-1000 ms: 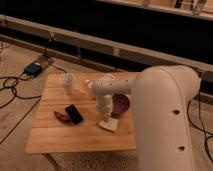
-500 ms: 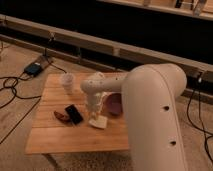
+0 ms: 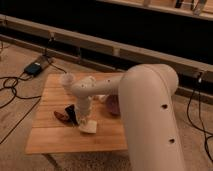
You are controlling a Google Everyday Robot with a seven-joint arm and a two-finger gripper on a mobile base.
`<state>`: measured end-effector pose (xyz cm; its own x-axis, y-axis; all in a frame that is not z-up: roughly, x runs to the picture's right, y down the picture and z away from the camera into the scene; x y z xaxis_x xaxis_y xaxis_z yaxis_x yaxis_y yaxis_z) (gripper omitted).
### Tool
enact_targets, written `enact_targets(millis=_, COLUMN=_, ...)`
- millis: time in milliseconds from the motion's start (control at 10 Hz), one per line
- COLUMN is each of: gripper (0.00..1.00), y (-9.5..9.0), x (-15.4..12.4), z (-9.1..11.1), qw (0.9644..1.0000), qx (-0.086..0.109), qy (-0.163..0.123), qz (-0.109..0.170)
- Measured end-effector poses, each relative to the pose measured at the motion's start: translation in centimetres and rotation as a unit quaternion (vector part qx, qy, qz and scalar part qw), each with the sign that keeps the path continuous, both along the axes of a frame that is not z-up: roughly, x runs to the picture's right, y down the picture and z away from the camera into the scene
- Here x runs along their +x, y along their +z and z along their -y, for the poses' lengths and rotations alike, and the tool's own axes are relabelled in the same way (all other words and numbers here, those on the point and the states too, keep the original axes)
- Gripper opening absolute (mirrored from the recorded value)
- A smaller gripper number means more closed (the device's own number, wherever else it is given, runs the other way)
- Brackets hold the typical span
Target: Wipe the white sponge on the table
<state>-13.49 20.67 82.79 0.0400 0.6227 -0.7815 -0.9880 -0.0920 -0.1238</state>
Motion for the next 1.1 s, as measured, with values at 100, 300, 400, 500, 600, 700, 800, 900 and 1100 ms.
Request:
enact_targets(millis=100, gripper=0.0, y=-0.7, x=-0.7, z=-1.3, qw=0.9999, qx=-0.011, qy=-0.005, qz=0.012)
enact_targets(millis=300, gripper=0.0, y=-1.8, x=-1.1, z=-3.2, qw=0.9992, qx=-0.028, qy=-0.009, qz=0.026)
enact_targets(millis=400, gripper=0.0, y=-2.4, x=-0.6, z=-4.1, qw=0.9989, qx=-0.037, qy=-0.01, qz=0.027)
enact_targets(millis=500, gripper=0.0, y=-3.1, x=0.3, z=-5.2, qw=0.9984, qx=-0.049, qy=-0.012, qz=0.024)
enact_targets(millis=600, gripper=0.0, y=-3.5, x=1.1, z=-5.9, qw=0.9981, qx=-0.058, qy=-0.012, qz=0.02)
enact_targets(millis=700, gripper=0.0, y=-3.6, x=1.9, z=-6.5, qw=0.9978, qx=-0.063, qy=-0.012, qz=0.015)
enact_targets(millis=800, gripper=0.0, y=-3.7, x=3.1, z=-7.3, qw=0.9974, qx=-0.071, qy=-0.013, qz=0.004)
enact_targets(millis=900, gripper=0.0, y=-3.6, x=4.3, z=-7.9, qw=0.9969, qx=-0.077, qy=-0.012, qz=-0.009)
enact_targets(millis=1100, gripper=0.0, y=-2.7, x=7.5, z=-8.6, qw=0.9954, qx=-0.084, qy=-0.005, qz=-0.045)
